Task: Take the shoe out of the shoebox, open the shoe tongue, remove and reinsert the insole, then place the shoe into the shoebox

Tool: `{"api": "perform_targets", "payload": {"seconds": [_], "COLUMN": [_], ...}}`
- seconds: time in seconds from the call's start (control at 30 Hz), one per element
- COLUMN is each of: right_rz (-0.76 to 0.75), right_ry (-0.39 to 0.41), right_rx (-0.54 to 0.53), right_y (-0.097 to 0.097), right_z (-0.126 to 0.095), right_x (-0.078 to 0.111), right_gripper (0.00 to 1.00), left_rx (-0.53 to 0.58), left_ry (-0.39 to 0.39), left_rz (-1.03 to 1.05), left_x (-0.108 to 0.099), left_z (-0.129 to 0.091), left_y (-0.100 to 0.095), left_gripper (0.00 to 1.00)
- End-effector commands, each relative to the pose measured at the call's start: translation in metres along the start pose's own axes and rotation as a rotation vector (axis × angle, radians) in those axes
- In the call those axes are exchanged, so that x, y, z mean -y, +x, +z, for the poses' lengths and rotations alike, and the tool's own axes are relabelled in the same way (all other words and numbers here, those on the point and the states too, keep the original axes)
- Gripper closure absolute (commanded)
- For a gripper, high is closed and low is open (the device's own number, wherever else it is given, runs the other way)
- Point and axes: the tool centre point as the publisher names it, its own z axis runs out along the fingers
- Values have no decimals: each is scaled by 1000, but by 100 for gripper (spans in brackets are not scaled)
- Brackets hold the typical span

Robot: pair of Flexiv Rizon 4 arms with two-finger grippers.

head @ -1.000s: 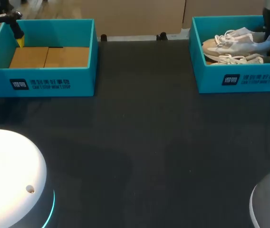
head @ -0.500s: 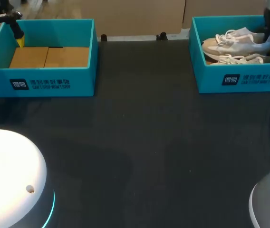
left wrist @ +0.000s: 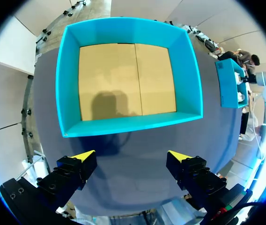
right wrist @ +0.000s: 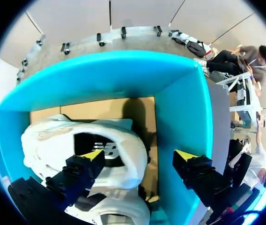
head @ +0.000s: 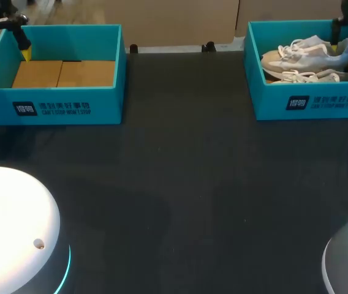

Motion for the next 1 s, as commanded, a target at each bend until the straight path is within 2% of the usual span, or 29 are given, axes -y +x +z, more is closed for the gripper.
{"api": "perform_targets", "payload": {"seconds": [0.03,0.2,0.33,0.57,0.77,1.0], "right_rz": [1,-12,-25,-43,-46,-47], "right_ry": [-24,-27,-31,-36,-52,-93], "right_rx": [-24,-65,-113,-139,-158,-135], "right_y": [-4,1,9,27,41,53], "right_z": [-24,-55,-81,-116,-135,-147], "right_x": [19,36,59,101,133,158], "right_gripper": [0,0,0,0,0,0], "left_rx": [2,2,2,2,2,2], "left_ry": [-1,-1,-1,-1,-1,-1], "left_rz": [0,0,0,0,0,0], "left_x": [0,0,0,0,0,0], "left_z": [0,0,0,0,0,0], "left_y": [0,0,0,0,0,0], "left_gripper": [0,0,0,0,0,0]}}
